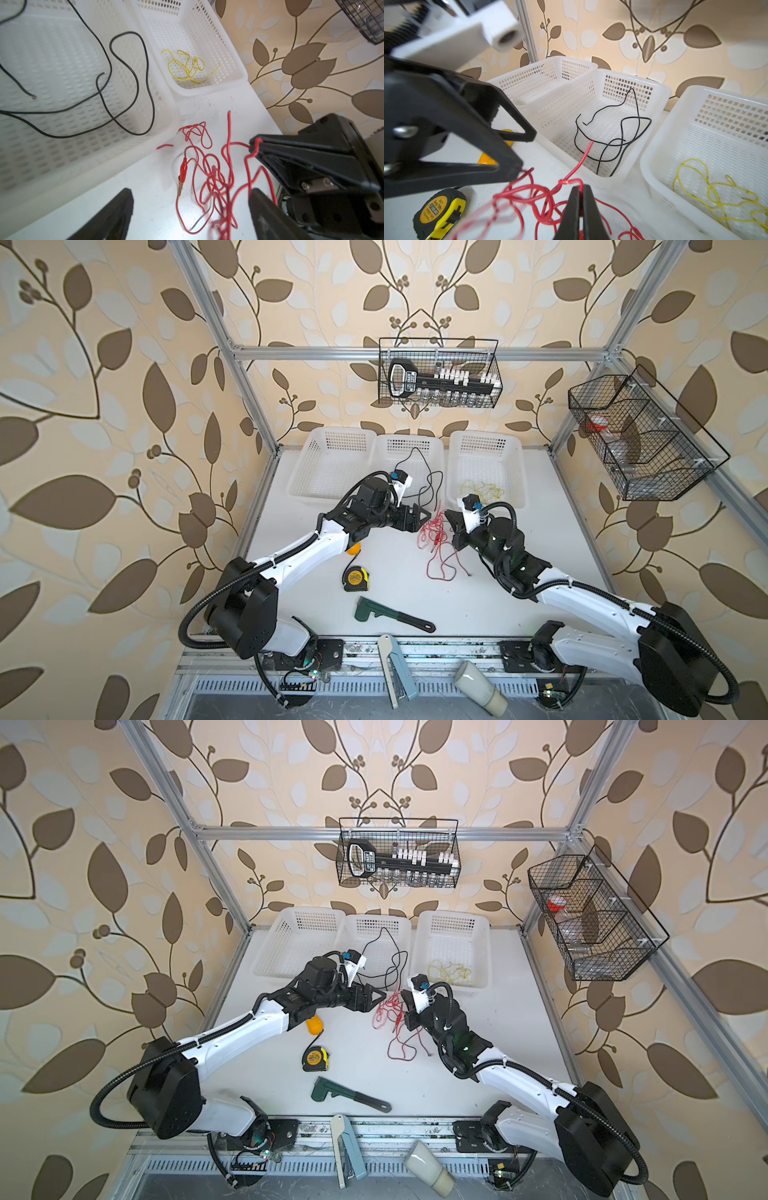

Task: Untangle the cables
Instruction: 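Return the left gripper to the red tangle and grasp a red wire, then lift the red wire with the left gripper while the right gripper releases the tangle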

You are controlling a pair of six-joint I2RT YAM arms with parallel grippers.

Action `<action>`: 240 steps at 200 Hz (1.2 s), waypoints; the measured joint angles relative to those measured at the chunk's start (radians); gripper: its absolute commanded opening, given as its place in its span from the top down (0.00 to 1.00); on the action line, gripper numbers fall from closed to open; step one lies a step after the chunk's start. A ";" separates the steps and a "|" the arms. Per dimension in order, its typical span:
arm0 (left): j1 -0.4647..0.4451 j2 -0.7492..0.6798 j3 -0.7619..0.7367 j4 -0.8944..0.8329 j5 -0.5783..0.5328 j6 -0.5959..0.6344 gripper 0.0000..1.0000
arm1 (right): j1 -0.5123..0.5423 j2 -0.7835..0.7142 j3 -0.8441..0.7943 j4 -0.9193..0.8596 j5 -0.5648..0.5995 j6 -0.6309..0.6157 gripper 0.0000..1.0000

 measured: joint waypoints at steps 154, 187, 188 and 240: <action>-0.072 0.013 -0.064 -0.019 0.023 0.021 0.36 | 0.000 0.014 0.021 -0.016 0.024 0.002 0.94; -0.072 0.034 -0.064 0.008 -0.005 -0.005 0.57 | 0.000 0.013 0.020 -0.016 0.024 0.009 0.93; -0.072 0.035 -0.064 0.010 -0.005 -0.008 0.58 | 0.000 0.013 0.020 -0.016 0.023 0.009 0.93; -0.072 0.098 -0.064 0.054 -0.034 -0.043 0.90 | 0.000 0.011 0.020 -0.039 0.023 0.013 0.93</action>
